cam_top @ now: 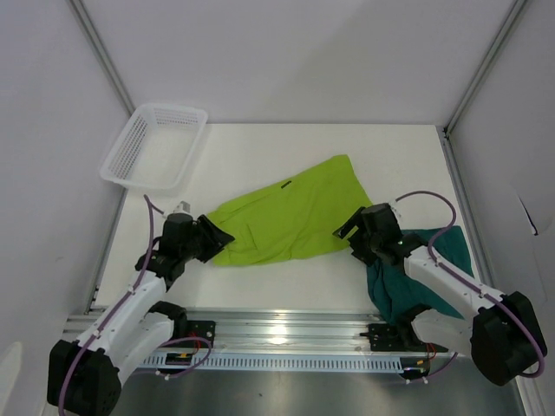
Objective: Fold and stack the shorts
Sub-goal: Fold the shorts
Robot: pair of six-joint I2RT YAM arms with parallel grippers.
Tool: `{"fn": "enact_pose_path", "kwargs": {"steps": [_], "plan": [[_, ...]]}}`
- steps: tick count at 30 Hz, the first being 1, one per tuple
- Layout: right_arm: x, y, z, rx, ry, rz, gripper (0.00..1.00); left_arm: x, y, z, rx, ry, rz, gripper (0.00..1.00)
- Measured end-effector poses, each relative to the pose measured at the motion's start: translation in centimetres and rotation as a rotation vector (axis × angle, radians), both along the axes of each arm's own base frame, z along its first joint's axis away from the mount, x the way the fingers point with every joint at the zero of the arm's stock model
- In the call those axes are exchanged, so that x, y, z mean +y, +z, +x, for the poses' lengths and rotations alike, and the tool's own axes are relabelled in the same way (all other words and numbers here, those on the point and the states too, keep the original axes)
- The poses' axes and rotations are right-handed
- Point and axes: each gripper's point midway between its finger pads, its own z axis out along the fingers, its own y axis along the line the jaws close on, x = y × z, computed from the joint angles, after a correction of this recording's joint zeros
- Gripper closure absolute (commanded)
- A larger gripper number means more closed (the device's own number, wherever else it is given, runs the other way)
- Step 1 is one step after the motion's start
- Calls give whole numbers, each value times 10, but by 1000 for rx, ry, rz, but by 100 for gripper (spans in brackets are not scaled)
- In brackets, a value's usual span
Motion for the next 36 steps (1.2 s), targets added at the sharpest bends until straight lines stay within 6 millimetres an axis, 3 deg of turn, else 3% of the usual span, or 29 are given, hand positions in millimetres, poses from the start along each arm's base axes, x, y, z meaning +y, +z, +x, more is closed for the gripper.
{"fn": "enact_pose_path", "kwargs": {"steps": [5, 11, 15, 20, 23, 29, 36], "plan": [[-6, -21, -10, 90, -108, 21, 16, -2, -12, -4, 28, 24, -38, 46], [-8, -54, -13, 180, -190, 19, 23, -11, -39, 8, 117, 32, -58, 53], [-2, -56, 4, 151, -231, 52, 36, -10, -53, 13, 150, 50, -42, 53], [9, -60, 28, 120, -249, 79, 46, -2, -54, 28, 140, 89, 1, 53], [25, -60, 44, 99, -229, 92, 44, 12, -55, 41, 137, 131, 12, 55], [68, -52, 78, 56, -147, 97, 29, 62, -59, 71, 125, 278, -22, 56], [58, -51, 87, 36, -165, 101, 27, 73, -58, 75, 109, 296, -9, 56]]}}
